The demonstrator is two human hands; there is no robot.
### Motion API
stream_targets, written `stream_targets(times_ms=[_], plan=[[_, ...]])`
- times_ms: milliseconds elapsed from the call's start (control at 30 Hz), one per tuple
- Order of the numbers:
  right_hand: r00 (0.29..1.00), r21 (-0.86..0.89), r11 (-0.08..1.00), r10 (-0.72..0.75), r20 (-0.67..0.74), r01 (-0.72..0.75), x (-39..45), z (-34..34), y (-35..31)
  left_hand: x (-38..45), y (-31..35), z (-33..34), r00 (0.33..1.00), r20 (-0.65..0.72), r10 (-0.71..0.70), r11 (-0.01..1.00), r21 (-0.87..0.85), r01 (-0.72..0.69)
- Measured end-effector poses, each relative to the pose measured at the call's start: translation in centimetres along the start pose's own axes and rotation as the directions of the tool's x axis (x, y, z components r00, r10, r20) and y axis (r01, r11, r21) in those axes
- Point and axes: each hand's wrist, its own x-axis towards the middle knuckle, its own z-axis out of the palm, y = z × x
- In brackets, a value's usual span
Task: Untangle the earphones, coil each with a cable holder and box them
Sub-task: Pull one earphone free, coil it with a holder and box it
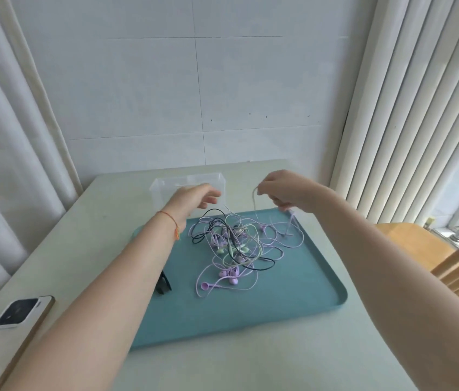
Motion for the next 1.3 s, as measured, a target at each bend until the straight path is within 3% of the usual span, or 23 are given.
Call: stream_targets(times_ms=[67, 133, 233, 300, 367, 467, 567, 633, 700, 800, 867, 900, 967, 1033, 1067, 1133, 1300], plan=[[0.994, 0.116, 0.993, -0.035, 0.105, 0.023, -0.3, 1.0, -1.3, -0.4, 0.9, 1.3, 0.994, 0.07, 0.079, 0.997, -0.002, -0.079], [0.986, 0.081, 0.993, -0.095, 0.134, 0.084, -0.5, 1.6, -2.1, -0.6, 1.7, 2.3, 0.981, 0.126, 0.149, 0.989, -0.013, -0.149], [0.977, -0.007, 0.978, -0.206, 0.054, 0.207, -0.6, 1.9, -2.3, -0.5, 2.3, 3.0, 0.967, 0.124, 0.224, 0.975, -0.046, -0.219], [0.977, 0.058, 0.975, -0.212, -0.033, 0.214, -0.5, 1.7, -1.7, -0.3, 2.3, 3.0, 0.968, 0.084, 0.238, 0.971, 0.018, -0.24], [0.978, 0.062, 0.978, -0.196, -0.072, 0.2, -0.3, 1.4, -1.1, 0.1, 1.9, 2.8, 0.973, 0.013, 0.229, 0.972, 0.048, -0.229], [0.985, -0.179, 0.971, -0.168, -0.044, 0.158, -0.2, 0.8, -0.1, 0.8, 0.9, 2.3, 0.969, -0.204, 0.143, 0.988, -0.023, -0.15], [0.988, -0.347, 0.936, -0.108, -0.108, 0.064, 0.3, 0.1, 1.2, 1.9, -1.1, 1.0, 0.92, -0.39, 0.049, 0.994, 0.113, -0.005], [0.977, -0.355, 0.934, -0.102, -0.187, 0.03, 0.8, -0.1, 1.9, 2.3, -2.3, -0.1, 0.939, -0.344, 0.006, 0.907, 0.397, 0.14], [0.967, -0.289, 0.955, -0.132, -0.219, 0.065, 1.2, -0.1, 2.3, 2.1, -3.0, -0.8, 0.973, -0.223, -0.067, 0.702, 0.682, 0.204], [0.955, -0.19, 0.966, -0.215, -0.204, 0.177, 1.2, 0.3, 1.6, 1.6, -2.3, -0.9, 0.982, -0.162, -0.093, 0.504, 0.843, 0.187], [0.946, -0.198, 0.951, -0.274, -0.172, 0.239, 1.1, 0.9, 0.7, 1.1, -0.9, -0.7, 0.98, -0.191, 0.057, 0.453, 0.88, 0.145], [0.941, -0.208, 0.941, -0.3, -0.158, 0.266, 1.0, 1.2, 0.2, 0.8, 0.0, -0.5, 0.963, -0.209, 0.17, 0.458, 0.882, 0.111], [0.927, -0.212, 0.924, -0.351, -0.135, 0.319, 1.0, 1.9, -0.6, 0.1, 1.6, 0.0, 0.913, -0.179, 0.367, 0.574, 0.816, -0.071], [0.909, -0.214, 0.905, -0.398, -0.125, 0.367, 0.9, 2.3, -1.3, -0.5, 3.0, 0.6, 0.914, -0.024, 0.404, 0.757, 0.569, -0.32], [0.902, -0.218, 0.898, -0.414, -0.121, 0.383, 0.9, 2.5, -1.6, -0.8, 3.6, 1.1, 0.927, 0.056, 0.372, 0.833, 0.421, -0.359], [0.889, -0.228, 0.886, -0.439, -0.129, 0.404, 0.7, 2.9, -2.0, -0.9, 4.1, 2.1, 0.946, 0.133, 0.296, 0.886, 0.331, -0.324], [0.908, -0.224, 0.901, -0.402, -0.114, 0.371, 0.0, 3.0, -1.6, -0.1, 3.3, 2.2, 0.971, 0.16, 0.18, 0.872, 0.431, -0.233]])
